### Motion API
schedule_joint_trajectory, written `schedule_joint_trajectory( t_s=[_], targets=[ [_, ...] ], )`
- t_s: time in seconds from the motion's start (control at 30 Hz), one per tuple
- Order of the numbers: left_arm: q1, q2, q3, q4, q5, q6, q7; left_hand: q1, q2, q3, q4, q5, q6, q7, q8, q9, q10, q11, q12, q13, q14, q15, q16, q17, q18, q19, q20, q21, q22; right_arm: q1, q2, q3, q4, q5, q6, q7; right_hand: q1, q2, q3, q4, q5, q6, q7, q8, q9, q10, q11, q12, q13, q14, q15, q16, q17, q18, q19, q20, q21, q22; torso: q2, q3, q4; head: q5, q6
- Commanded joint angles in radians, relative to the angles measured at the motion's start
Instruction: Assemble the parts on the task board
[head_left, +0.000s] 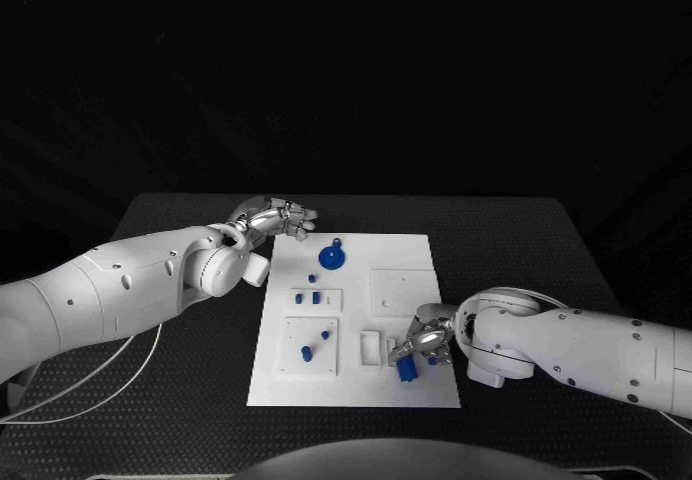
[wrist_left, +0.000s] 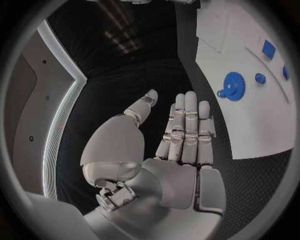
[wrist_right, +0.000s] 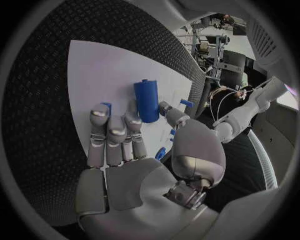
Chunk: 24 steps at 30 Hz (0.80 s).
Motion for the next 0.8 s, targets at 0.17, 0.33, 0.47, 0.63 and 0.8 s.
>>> schedule_joint_trajectory(
  t_s=[0.17,0.33,0.47,0.63,0.8],
  targets=[
    [0.0,-0.001,0.001,0.003,0.006,0.012,0.003,-0.013,0.001,-0.001,0.007,0.005,-0.006,-0.001,0.002,-0.002,-0.007,-0.001,0.002,0.001,0.005,0.003,-0.003,0.001,0.0,0.005,-0.002,-0.006,0.002,0.006,-0.031,-0.005,0.028,0.01,-0.036,-0.01,0.049,0.092,0.117,-0.121,0.006,0.025,-0.006,0.002,-0.006,0.015,-0.005,-0.006,0.002,0.01,-0.003,-0.011,0.009,0.046,0.008,0.014,0.007,0.007,0.0,0.0004,-0.0008,0.005,0.001],
    [0.0,-0.002,0.001,0.002,0.006,0.013,0.002,-0.013,0.001,0.0,0.007,0.005,-0.006,-0.001,0.002,-0.002,-0.007,-0.001,0.002,0.001,0.005,0.003,-0.003,0.002,0.001,0.005,-0.002,-0.006,0.002,0.032,-0.046,-0.005,0.045,0.06,-0.047,-0.011,0.026,0.081,0.116,-0.121,0.011,0.032,-0.008,0.0,-0.007,0.02,-0.006,-0.005,0.004,0.014,-0.004,-0.015,0.014,0.046,0.012,0.016,0.008,0.006,0.001,0.0006,-0.0009,0.006,0.004],
    [0.0,-0.003,0.001,0.001,0.006,0.013,0.001,-0.013,0.001,0.0,0.007,0.005,-0.006,-0.001,0.002,-0.002,-0.007,-0.001,0.002,0.001,0.005,0.003,-0.004,0.002,0.001,0.006,-0.002,-0.006,0.002,0.054,-0.059,-0.005,0.062,0.119,-0.044,-0.014,0.016,0.075,0.114,-0.12,0.014,0.035,-0.009,-0.001,-0.007,0.023,-0.007,-0.004,0.006,0.016,-0.005,-0.017,0.016,0.046,0.014,0.016,0.009,0.005,0.001,-0.0002,-0.0009,0.006,0.005],
    [0.0,-0.004,0.001,-0.001,0.006,0.013,0.001,-0.013,0.001,0.0,0.007,0.005,-0.006,-0.001,0.002,-0.002,-0.007,-0.001,0.002,0.001,0.005,0.003,-0.004,0.003,0.001,0.006,-0.002,-0.007,0.003,0.085,-0.071,-0.004,0.084,0.173,-0.039,-0.019,0.009,0.07,0.11,-0.12,0.016,0.036,-0.009,-0.002,-0.007,0.025,-0.008,-0.004,0.007,0.017,-0.006,-0.018,0.018,0.046,0.015,0.015,0.009,0.005,0.001,0.0002,-0.0002,0.008,0.005],
    [0.0,-0.003,0.001,-0.001,0.006,0.014,0.001,-0.013,0.0,0.0,0.007,0.005,-0.006,-0.001,0.002,-0.002,-0.007,-0.001,0.002,0.001,0.005,0.003,-0.004,0.003,0.001,0.006,-0.002,-0.007,0.003,0.099,-0.051,-0.004,0.075,0.184,-0.041,-0.029,0.003,0.066,0.106,-0.121,0.02,0.037,-0.009,-0.003,-0.007,0.026,-0.008,-0.004,0.008,0.018,-0.006,-0.019,0.02,0.046,0.016,0.015,0.01,0.004,0.001,-0.0006,-0.0004,0.009,0.007]
  ],
)
